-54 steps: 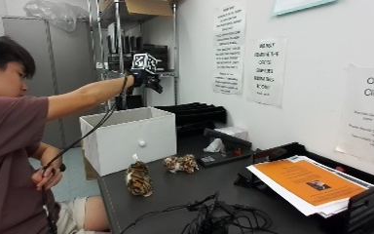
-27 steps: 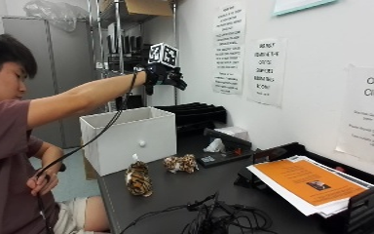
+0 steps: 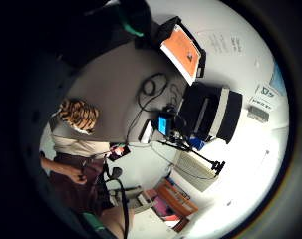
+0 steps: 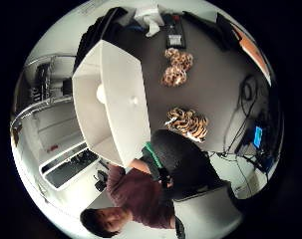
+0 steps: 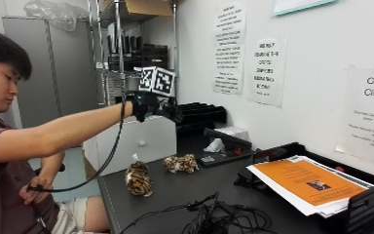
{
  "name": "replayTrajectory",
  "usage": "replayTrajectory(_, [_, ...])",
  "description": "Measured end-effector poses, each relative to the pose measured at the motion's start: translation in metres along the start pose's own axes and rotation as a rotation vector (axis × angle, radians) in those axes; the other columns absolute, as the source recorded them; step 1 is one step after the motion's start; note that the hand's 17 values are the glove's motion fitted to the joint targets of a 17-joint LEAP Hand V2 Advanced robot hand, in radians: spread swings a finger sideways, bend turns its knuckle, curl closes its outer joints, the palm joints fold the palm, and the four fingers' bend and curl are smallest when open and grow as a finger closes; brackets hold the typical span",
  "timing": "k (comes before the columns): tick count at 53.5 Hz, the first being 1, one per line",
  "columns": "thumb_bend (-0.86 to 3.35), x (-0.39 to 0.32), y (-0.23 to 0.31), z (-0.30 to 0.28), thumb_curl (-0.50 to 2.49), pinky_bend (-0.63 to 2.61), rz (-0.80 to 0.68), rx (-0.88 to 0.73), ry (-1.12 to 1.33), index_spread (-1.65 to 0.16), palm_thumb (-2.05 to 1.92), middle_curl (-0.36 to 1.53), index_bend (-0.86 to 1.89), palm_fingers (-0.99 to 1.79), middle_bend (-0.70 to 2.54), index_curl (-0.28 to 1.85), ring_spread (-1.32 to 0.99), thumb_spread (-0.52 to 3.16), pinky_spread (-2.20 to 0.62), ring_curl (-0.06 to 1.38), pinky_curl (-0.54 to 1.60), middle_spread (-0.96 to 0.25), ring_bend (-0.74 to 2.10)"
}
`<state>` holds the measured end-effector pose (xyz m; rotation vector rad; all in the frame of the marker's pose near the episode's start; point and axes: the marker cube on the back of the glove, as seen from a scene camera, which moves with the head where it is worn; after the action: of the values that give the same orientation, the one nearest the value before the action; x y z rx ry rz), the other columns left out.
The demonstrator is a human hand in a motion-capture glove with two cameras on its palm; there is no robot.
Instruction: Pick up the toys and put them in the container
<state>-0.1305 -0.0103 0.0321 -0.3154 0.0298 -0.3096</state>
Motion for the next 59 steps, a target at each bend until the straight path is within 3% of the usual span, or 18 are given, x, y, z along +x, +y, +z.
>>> replayTrajectory(18, [-0.04, -0.031, 0.000, 0.207, 0.32, 0.98, -0.056, -0.147, -0.002, -0.18, -0.03, 0.26, 0.04, -0.22, 0.17, 0.08, 0.02, 1.18, 0.05, 0.36, 0.34, 0.06, 0.45])
replayTrajectory(25, [-0.04, -0.040, -0.010, 0.249, 0.32, 0.95, -0.045, -0.006, -0.116, -0.16, -0.03, 0.28, 0.07, -0.12, 0.19, 0.09, 0.00, 1.14, 0.04, 0.37, 0.33, 0.05, 0.51])
replayTrajectory(28, [-0.02, -0.041, -0.012, 0.252, 0.32, 0.94, -0.032, 0.054, -0.106, -0.16, 0.00, 0.31, 0.09, 0.03, 0.27, 0.10, -0.03, 1.15, 0.02, 0.39, 0.33, 0.02, 0.60])
replayTrajectory(29, [0.02, -0.041, -0.013, 0.252, 0.33, 0.91, -0.029, 0.068, -0.095, -0.16, 0.06, 0.33, 0.16, 0.23, 0.33, 0.11, -0.07, 1.18, -0.02, 0.41, 0.31, -0.02, 0.67])
replayTrajectory(31, [0.03, -0.042, -0.013, 0.252, 0.34, 0.86, -0.027, 0.092, -0.072, -0.17, 0.09, 0.34, 0.19, 0.36, 0.37, 0.12, -0.12, 1.20, -0.05, 0.40, 0.29, -0.07, 0.72])
replayTrajectory(35, [0.06, -0.045, -0.017, 0.250, 0.34, 0.78, -0.034, 0.143, -0.029, -0.18, 0.15, 0.36, 0.29, 0.50, 0.40, 0.17, -0.18, 1.24, -0.10, 0.42, 0.26, -0.11, 0.80])
replayTrajectory(36, [0.07, -0.045, -0.018, 0.250, 0.34, 0.84, -0.036, 0.153, -0.023, -0.19, 0.18, 0.26, 0.44, 0.40, 0.03, 0.22, -0.21, 1.27, -0.11, 0.47, 0.29, -0.12, 0.93])
replayTrajectory(39, [0.09, -0.046, -0.022, 0.248, 0.35, 0.86, -0.043, 0.179, -0.016, -0.21, 0.22, 0.24, 0.59, 0.45, 0.03, 0.28, -0.25, 1.31, -0.15, 0.51, 0.30, -0.15, 1.02])
replayTrajectory(40, [0.10, -0.046, -0.024, 0.248, 0.35, 0.74, -0.046, 0.186, -0.018, -0.21, 0.23, 0.37, 0.52, 0.69, 0.54, 0.26, -0.26, 1.33, -0.16, 0.48, 0.26, -0.19, 0.93])
replayTrajectory(41, [0.11, -0.045, -0.025, 0.247, 0.35, 0.71, -0.048, 0.193, -0.021, -0.22, 0.26, 0.38, 0.53, 0.79, 0.61, 0.25, -0.28, 1.35, -0.18, 0.48, 0.24, -0.20, 0.95])
replayTrajectory(46, [0.18, -0.045, -0.031, 0.245, 0.39, 0.68, -0.053, 0.192, -0.040, -0.24, 0.39, 0.45, 0.58, 0.95, 0.76, 0.30, -0.32, 1.41, -0.24, 0.50, 0.25, -0.24, 1.01])
replayTrajectory(51, [0.24, -0.039, -0.035, 0.233, 0.49, 0.71, -0.057, 0.080, -0.094, -0.26, 0.57, 0.51, 0.64, 1.03, 0.84, 0.35, -0.35, 1.28, -0.30, 0.53, 0.28, -0.27, 1.05])
replayTrajectory(59, [0.23, -0.030, -0.031, 0.168, 0.60, 0.72, -0.043, 0.105, -0.104, -0.29, 0.63, 0.61, 0.84, 1.05, 0.97, 0.46, -0.39, 1.09, -0.34, 0.57, 0.32, -0.28, 1.05])
